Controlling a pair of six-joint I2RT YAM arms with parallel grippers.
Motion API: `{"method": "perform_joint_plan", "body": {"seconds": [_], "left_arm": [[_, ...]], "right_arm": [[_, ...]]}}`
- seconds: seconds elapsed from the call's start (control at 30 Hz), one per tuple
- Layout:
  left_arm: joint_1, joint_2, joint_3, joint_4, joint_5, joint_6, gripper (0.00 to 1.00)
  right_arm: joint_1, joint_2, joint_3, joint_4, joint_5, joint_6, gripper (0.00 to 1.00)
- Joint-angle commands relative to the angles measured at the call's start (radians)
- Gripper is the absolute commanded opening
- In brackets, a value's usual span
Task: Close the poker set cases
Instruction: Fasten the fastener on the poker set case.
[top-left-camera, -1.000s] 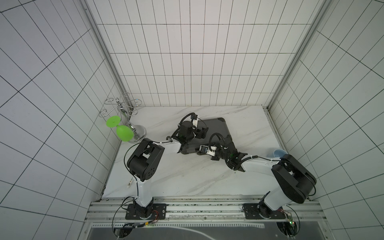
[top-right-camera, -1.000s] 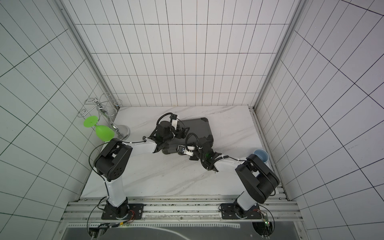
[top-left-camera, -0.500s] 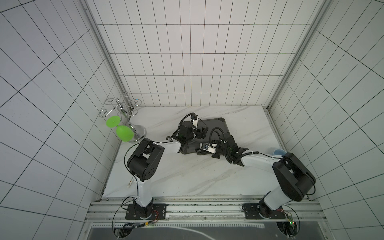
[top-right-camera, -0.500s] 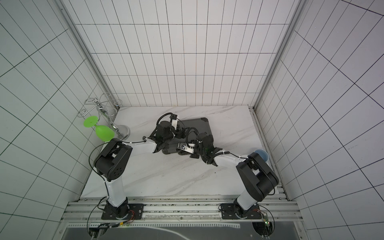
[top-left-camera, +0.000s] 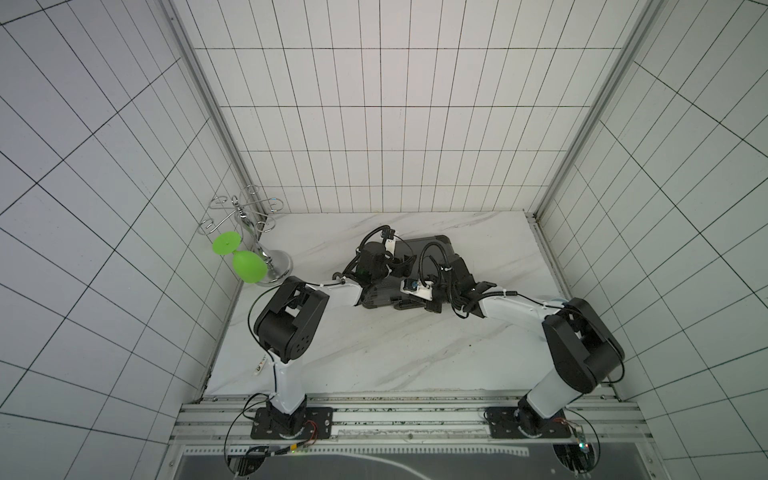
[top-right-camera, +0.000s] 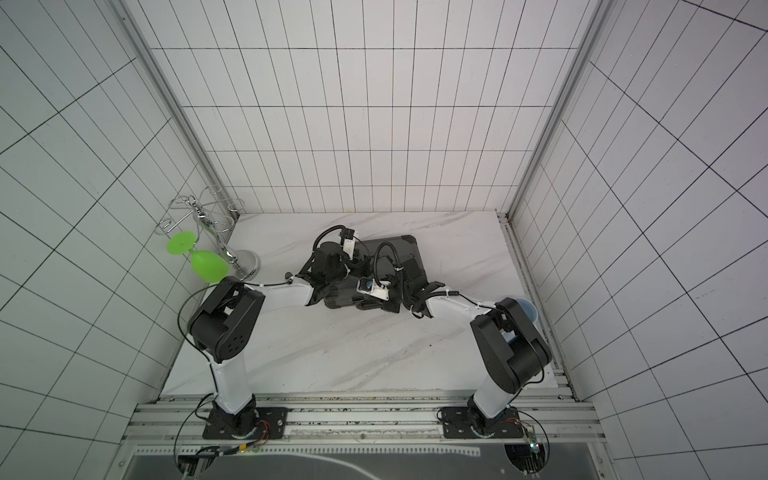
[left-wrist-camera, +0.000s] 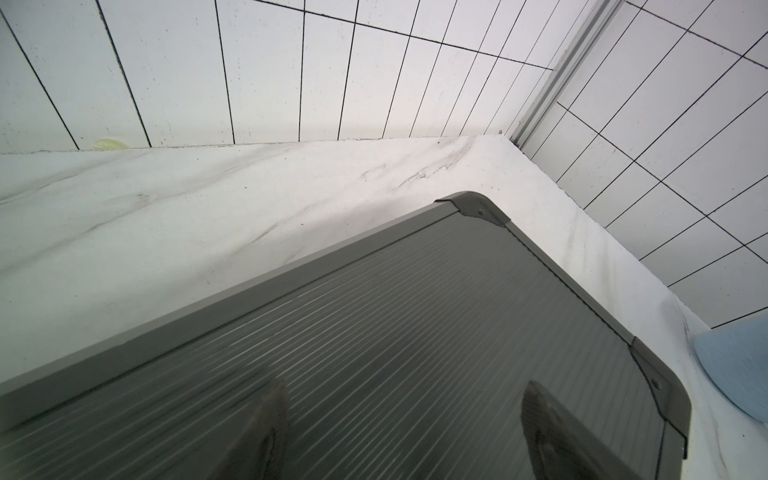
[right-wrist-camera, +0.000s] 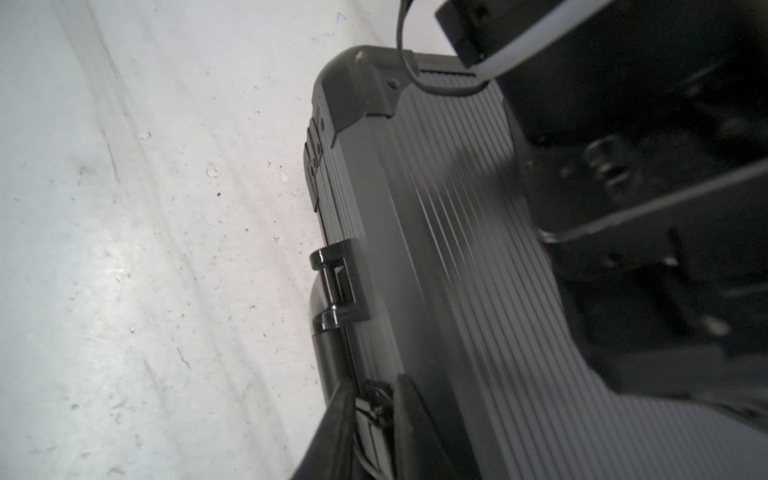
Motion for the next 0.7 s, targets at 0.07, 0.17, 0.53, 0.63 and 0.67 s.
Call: {"method": "perform_joint_plan", "body": {"seconds": [0.07,0.17,0.53,0.63,0.67], "left_arm": [[0.005,0.089,-0.06,-0.217,0.031,-0.054,0.88],[0.005,0.088,-0.06,-0.216,0.032,-0.054,0.87],[0.005,0.086,-0.06,-0.216,0.031,-0.052,0.87],[0.005,0.087,-0.062,-0.216,0.03,-0.055,0.87],[0.005,0.086,-0.063,-0.216,0.029,-0.055,0.87]], "right_arm": [[-0.06,-0.065,-0.054,0.266,0.258,0.024,0.28],[-0.06,-0.081,-0.082,0.292,0.294,0.024,0.29],[-0.059,-0.136,-0.183,0.372,0.351,0.079,0.29],[-0.058,-0.147,-0.205,0.38,0.348,0.095,0.29],[-0.056,-0.153,-0.211,0.38,0.344,0.1,0.29]]}}
